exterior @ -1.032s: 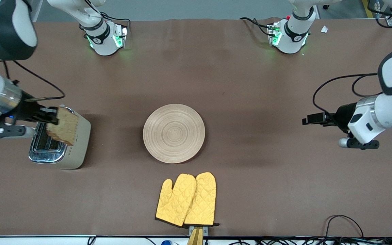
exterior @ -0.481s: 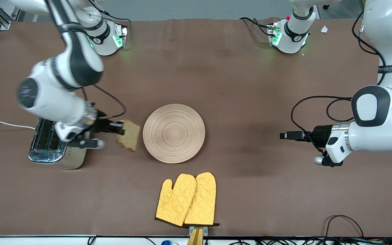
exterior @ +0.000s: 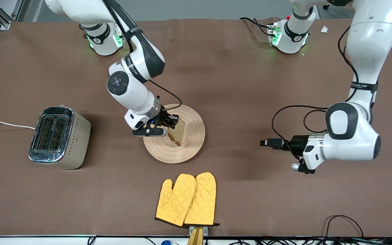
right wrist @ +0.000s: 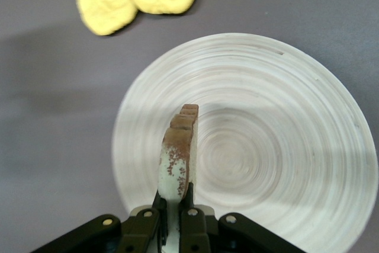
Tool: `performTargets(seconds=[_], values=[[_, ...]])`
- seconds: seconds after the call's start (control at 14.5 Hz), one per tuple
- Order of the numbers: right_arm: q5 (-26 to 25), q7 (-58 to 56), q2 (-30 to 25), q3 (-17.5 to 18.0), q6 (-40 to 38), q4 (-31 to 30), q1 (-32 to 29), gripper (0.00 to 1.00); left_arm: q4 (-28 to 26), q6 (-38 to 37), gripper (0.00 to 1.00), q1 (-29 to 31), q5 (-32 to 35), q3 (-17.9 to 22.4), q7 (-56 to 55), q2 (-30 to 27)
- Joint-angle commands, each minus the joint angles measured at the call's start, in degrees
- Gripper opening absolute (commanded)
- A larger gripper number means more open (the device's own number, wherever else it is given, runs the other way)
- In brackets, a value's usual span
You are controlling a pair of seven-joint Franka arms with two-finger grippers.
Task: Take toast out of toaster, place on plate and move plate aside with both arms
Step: 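Lift the bread onto the plate with the right gripper while the left gripper approaches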
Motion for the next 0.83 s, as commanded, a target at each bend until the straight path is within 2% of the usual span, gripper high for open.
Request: performTargets(seconds=[0.0,0.14,0.28,0.48,0.55,0.62,0.69,0.76], values=[[0.52,-3.08,2.8,-0.53,1.15,0.07,-2.51,0.0,1.06,2.08,0.99,0.03,-2.83,-1.14,1.27,2.38],[0.43,-7.65,3.77,-0.71,0.45,-0.71,-4.7,0.0,0.97,3.75,0.98,-1.11,-5.47,-1.23,1.27,3.52],[0.34,-11.17,3.16,-0.89,0.53,-4.04,-5.94,0.0,0.88,5.42,0.97,-2.16,-8.19,-1.23,1.27,4.22],[0.34,-13.21,1.4,-0.89,0.62,-7.83,-7.61,0.0,0.53,6.92,0.97,-3.92,-13.37,-1.14,1.27,4.93],[0.34,-13.21,1.05,-0.97,0.53,-8.27,-7.61,0.03,0.53,7.18,0.97,-4.36,-13.91,-1.14,1.27,5.37],[0.34,-13.21,0.79,-0.97,0.1,-8.28,-7.7,0.35,0.53,7.19,0.96,-4.71,-14.52,-1.23,1.27,5.72],[0.17,-13.12,0.61,-1.15,-0.69,-8.19,-7.87,0.78,0.53,7.19,0.94,-5.06,-14.97,-1.23,1.27,6.42],[-0.18,-13.12,0.35,-2.02,-1.31,-8.1,-7.79,0.98,0.53,7.19,0.94,-5.5,-15.67,-1.23,1.27,6.69]])
